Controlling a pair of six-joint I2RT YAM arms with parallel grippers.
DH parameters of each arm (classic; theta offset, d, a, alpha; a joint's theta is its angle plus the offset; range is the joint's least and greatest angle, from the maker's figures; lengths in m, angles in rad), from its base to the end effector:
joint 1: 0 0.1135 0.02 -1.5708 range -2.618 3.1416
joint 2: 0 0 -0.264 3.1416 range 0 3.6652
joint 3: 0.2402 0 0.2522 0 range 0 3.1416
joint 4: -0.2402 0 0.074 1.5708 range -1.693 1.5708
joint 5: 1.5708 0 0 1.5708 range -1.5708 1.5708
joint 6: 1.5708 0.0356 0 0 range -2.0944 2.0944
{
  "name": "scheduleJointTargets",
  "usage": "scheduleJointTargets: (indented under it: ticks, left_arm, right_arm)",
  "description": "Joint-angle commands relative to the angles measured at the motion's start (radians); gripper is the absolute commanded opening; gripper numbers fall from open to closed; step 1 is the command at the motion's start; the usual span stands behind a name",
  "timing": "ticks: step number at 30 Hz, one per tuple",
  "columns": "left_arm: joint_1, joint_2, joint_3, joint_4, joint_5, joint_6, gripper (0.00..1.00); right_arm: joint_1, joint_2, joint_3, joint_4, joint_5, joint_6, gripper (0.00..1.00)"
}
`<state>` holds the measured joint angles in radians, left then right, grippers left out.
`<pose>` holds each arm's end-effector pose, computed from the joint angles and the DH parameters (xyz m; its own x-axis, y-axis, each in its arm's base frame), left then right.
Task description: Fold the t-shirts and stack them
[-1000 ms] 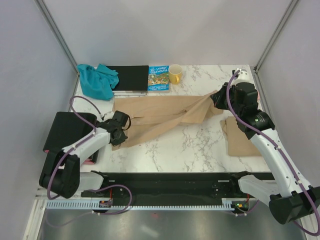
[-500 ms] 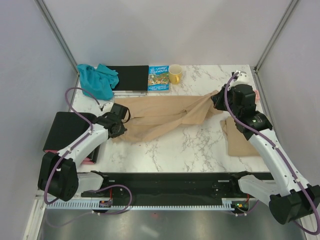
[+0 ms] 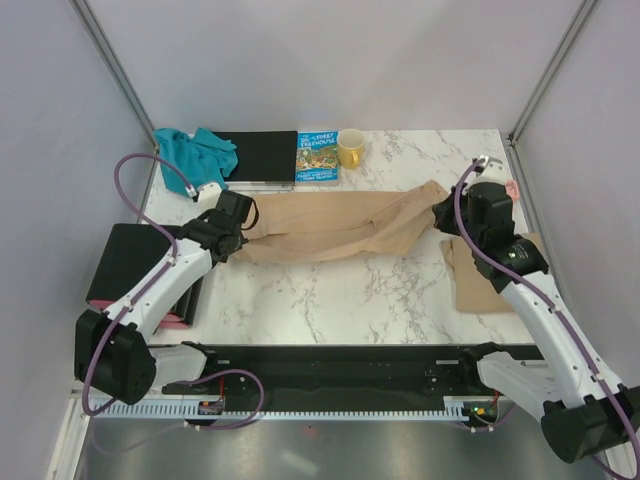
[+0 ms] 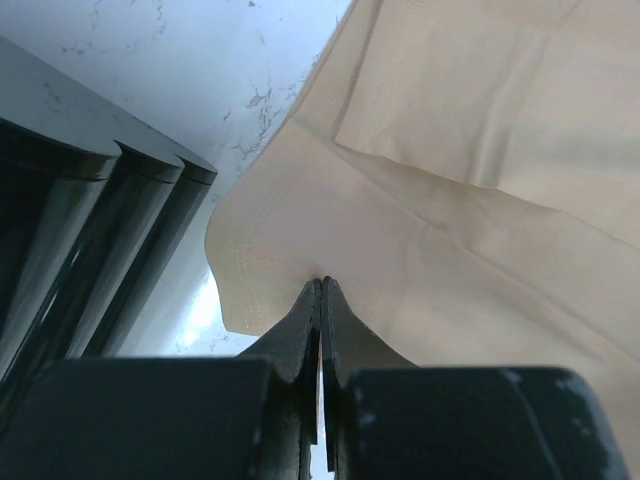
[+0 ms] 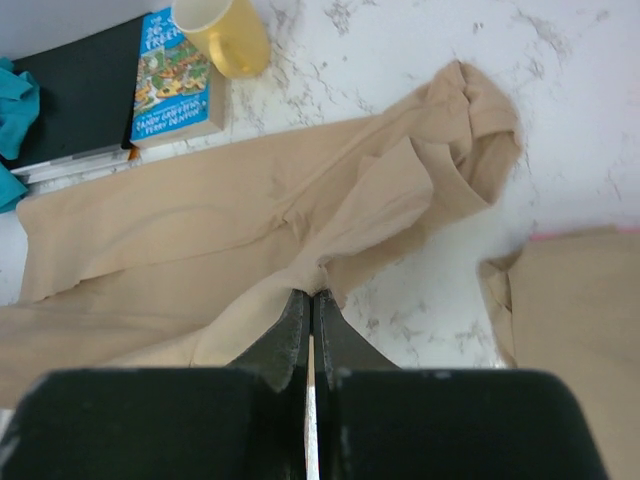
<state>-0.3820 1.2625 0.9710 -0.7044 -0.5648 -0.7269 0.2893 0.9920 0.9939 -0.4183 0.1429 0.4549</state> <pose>0.2376 -0.0749 0.2648 -0.6117 -0.3592 -0.7048 -0.4840 0.8747 -0.0257 0.2126 0.0580 0.3508 -0.4175 0.3295 -0.8469 0.0288 0.9363 0.3501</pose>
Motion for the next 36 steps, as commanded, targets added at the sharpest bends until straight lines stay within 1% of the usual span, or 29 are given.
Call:
scheduleJointTargets:
  ticks: [1, 5, 10, 14, 18, 25, 32, 36]
  left_arm:
    - [0.005, -0.051, 0.043, -0.024, -0.060, 0.035, 0.02]
    - [0.003, -0.092, 0.037, -0.036, -0.030, 0.044, 0.02]
    - [0.003, -0.114, 0.018, -0.059, 0.063, 0.060, 0.02]
    - [0.003, -0.135, -0.017, -0.072, 0.109, 0.061, 0.02]
    - [0.002, -0.163, -0.046, -0.075, 0.135, 0.057, 0.02]
    - [0.002, -0.170, -0.066, -0.083, 0.161, 0.060, 0.02]
    - [0.000, -0.187, -0.084, -0.098, 0.160, 0.057, 0.02]
    - [-0.001, -0.192, -0.074, -0.115, 0.097, 0.047, 0.02]
  right_arm:
    - [-0.006, -0.099, -0.021, -0.149, 0.079, 0.096, 0.00]
    - [-0.006, -0.160, -0.008, -0.318, 0.096, 0.169, 0.00]
    - [-0.006, -0.225, -0.031, -0.416, 0.109, 0.247, 0.00]
    - [-0.006, -0.283, -0.073, -0.487, 0.052, 0.319, 0.00]
    - [-0.006, -0.331, -0.155, -0.530, 0.000, 0.381, 0.00]
    - [-0.006, -0.421, -0.213, -0.582, -0.040, 0.475, 0.00]
    - [-0.006, -0.475, -0.183, -0.639, -0.017, 0.511, 0.00]
    - [-0.006, -0.434, -0.129, -0.625, 0.018, 0.493, 0.00]
